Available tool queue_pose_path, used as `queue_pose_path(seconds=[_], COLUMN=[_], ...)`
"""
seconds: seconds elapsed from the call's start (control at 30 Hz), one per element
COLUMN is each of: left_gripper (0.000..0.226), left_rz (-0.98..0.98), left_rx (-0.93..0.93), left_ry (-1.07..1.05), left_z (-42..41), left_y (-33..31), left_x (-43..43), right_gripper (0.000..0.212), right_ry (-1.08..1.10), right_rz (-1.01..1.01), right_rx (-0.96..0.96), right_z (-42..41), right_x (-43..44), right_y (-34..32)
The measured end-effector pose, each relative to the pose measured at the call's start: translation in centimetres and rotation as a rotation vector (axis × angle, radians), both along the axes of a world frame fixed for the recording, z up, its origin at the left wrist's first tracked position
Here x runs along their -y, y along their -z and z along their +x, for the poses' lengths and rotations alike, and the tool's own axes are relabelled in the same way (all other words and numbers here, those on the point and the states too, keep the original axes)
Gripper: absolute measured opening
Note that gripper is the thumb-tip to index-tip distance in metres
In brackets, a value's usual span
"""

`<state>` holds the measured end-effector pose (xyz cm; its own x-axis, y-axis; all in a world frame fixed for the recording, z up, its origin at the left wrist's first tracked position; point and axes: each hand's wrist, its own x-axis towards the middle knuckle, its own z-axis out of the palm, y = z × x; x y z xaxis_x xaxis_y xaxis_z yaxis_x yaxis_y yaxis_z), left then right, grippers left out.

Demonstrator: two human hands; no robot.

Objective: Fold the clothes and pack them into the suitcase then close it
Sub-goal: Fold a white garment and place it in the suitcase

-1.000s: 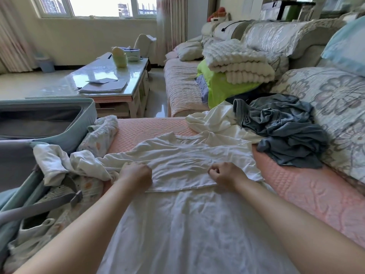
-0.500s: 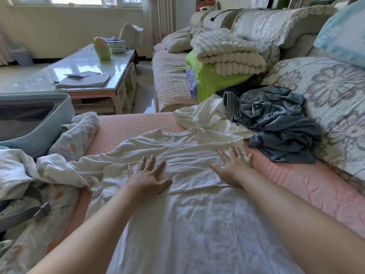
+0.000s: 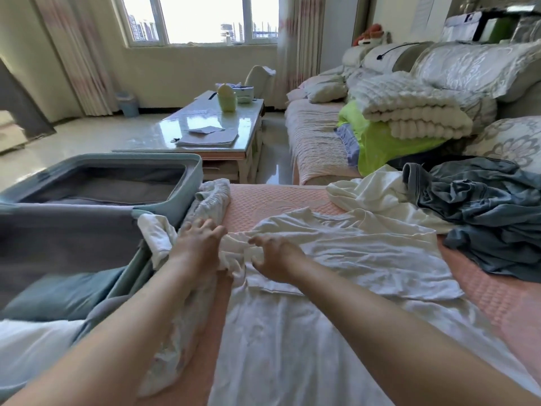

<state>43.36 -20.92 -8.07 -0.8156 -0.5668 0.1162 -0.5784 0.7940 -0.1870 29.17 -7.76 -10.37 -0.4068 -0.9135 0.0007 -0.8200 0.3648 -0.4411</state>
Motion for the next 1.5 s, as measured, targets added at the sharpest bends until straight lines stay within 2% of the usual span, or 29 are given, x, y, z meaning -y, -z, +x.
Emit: queue_pose_path(seconds=[0.13,0.23,0.37,0.43,0.57,0.63,0.7,0.8,0.87,0.93,1.0,1.03,1.07,1.13,1.2,1.23,1.33,1.4,1.5], left_gripper=[0.059,0.062,0.03,0.02,0.026,0.032,0.035,0.033,0.033,0.053,0.073,0.075,0.069,0.045,0.027,0.026,0.052,0.06,0.042], left_rz=[-0.094,-0.119,-0.275,-0.296,-0.063,0.12,0.286,0.422,0.491,0.524,0.555,0.589,0.627,0.62,0.519,0.495,0.518,0.565,0.608], left_rx=[0.059,0.132,0.064,-0.096,-0.587,-0.758,-0.826,-0.852,-0.82,-0.697,-0.528,-0.439,-0.358,-0.231,-0.123,-0.077,-0.017,-0.11,-0.197], left_ry=[-0.134,-0.246,-0.235,-0.212,-0.071,0.038,0.196,0.395,0.462,0.487,0.471,0.435,0.387,0.306,0.278,0.268,0.211,0.203,0.205], left_z=[4.3,6.3,6.8,6.4,2.9,-0.3,-3.6,-8.0,-10.4,-12.2,-13.4,-13.7,-13.7,-13.2,-12.0,-11.4,-10.0,-9.9,-10.4], left_y=[-1.4,-2.0,-3.2,-4.2,-6.0,-6.9,-7.2,-7.1,-6.8,-5.7,-3.8,-2.6,-1.5,0.8,2.8,3.7,6.2,7.0,7.0], left_x=[3.4,5.1,5.4,4.5,1.8,-0.1,-2.3,-6.1,-8.7,-10.8,-12.1,-12.3,-12.4,-12.0,-11.3,-10.9,-9.7,-9.2,-8.9], right_gripper=[0.057,0.065,0.03,0.019,0.006,0.028,0.045,0.042,0.043,0.05,0.082,0.093,0.097,0.097,0.091,0.086,0.072,0.056,0.029], right_ry=[-0.079,-0.03,0.043,0.096,0.237,0.347,0.434,0.492,0.476,0.525,0.591,0.597,0.587,0.553,0.462,0.393,0.213,0.182,0.268], right_rz=[-0.081,-0.02,-0.112,-0.179,-0.208,-0.211,-0.191,-0.091,0.05,0.122,0.017,-0.027,-0.065,-0.075,0.047,0.146,0.326,0.29,0.064], right_rx=[0.02,0.081,0.065,0.102,0.095,0.093,0.105,0.124,0.161,0.288,0.424,0.431,0.415,0.296,0.079,-0.036,-0.237,-0.324,-0.381], right_z=[5.5,7.5,7.2,6.4,2.9,0.4,-2.0,-5.5,-7.4,-8.8,-9.6,-9.8,-10.2,-10.6,-10.8,-10.8,-10.8,-11.1,-12.0], right_x=[5.3,7.7,8.0,6.9,3.0,0.4,-2.8,-8.3,-11.7,-14.2,-15.8,-16.2,-16.5,-16.4,-16.0,-15.7,-14.8,-14.5,-14.6], right_y=[-0.4,-0.2,-0.4,-1.1,-2.6,-2.9,-2.9,-2.2,-1.4,-0.5,0.1,0.1,0.2,0.4,0.8,0.9,2.3,3.1,2.6])
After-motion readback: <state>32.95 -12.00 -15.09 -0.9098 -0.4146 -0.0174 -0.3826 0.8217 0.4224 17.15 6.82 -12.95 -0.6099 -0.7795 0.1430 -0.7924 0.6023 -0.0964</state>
